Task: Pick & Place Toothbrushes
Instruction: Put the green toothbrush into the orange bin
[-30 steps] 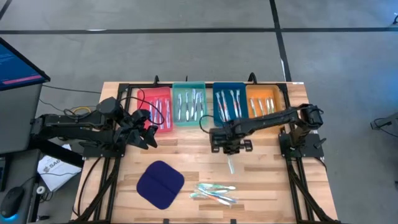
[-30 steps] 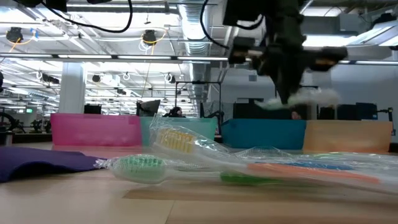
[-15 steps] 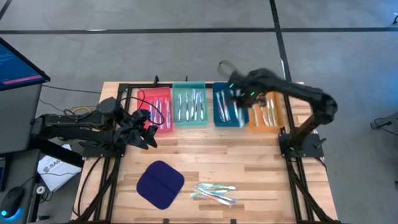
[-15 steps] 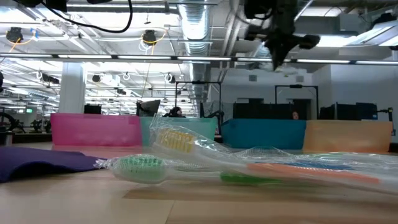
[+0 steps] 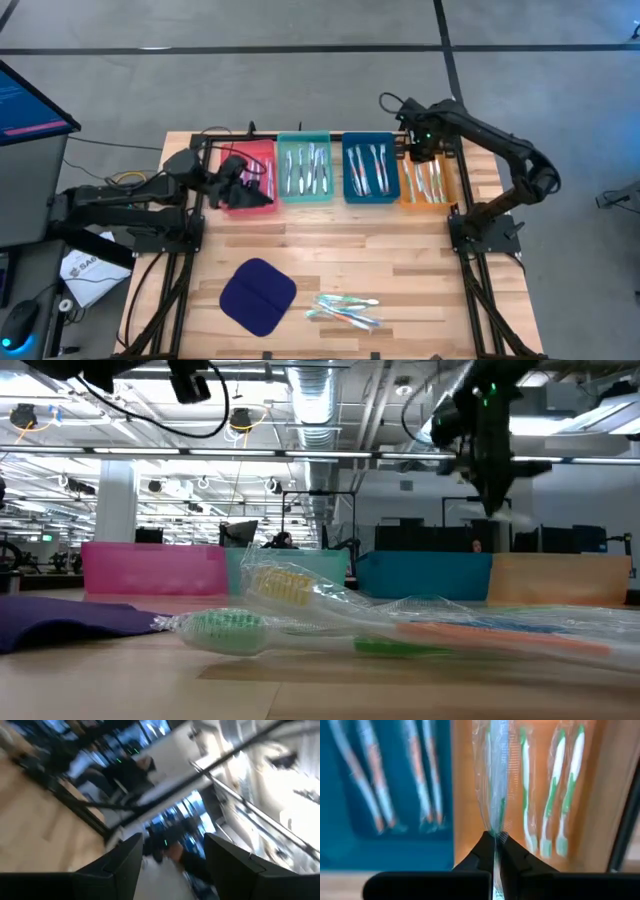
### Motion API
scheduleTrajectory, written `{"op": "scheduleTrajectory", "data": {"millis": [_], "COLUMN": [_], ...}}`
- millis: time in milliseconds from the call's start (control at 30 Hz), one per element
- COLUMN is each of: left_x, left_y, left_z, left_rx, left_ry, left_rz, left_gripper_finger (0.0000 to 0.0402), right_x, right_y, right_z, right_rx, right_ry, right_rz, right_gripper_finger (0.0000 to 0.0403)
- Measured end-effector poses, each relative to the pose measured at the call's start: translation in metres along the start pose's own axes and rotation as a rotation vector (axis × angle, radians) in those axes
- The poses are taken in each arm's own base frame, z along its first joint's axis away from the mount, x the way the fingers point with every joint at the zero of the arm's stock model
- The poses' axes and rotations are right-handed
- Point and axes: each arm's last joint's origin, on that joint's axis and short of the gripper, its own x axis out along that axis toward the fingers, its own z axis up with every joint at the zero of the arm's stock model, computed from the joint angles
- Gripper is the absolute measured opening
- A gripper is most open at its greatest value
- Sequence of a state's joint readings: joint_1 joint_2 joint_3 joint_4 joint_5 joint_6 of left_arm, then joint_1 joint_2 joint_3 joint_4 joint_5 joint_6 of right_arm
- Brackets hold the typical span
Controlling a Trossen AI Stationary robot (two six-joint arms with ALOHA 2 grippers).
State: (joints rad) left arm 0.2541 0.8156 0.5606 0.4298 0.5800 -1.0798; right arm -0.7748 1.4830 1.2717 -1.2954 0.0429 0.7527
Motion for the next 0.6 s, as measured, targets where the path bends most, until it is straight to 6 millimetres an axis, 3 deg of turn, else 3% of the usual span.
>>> {"op": "scheduleTrajectory", "data": {"millis": [333,600], "left_x": [0.005,0.009], "left_y": [0.014,0.021], "left_z": [0.006,0.009], "left_rx": [-0.025,-0.027], "left_ry": [-0.151,-0.225], "left_rz": [0.123,0.174], "left_gripper_finger": [0.0204,0.0204], "right_x": [0.067,0.091], "right_y": [-0.032,-0.042], "right_z": [0.003,0.008], "right_rx": [0.039,-0.022], "right_ry": [0.049,-0.007], "right_rz": [-0.023,0.012], "right_gripper_finger": [0.0,0.0]}}
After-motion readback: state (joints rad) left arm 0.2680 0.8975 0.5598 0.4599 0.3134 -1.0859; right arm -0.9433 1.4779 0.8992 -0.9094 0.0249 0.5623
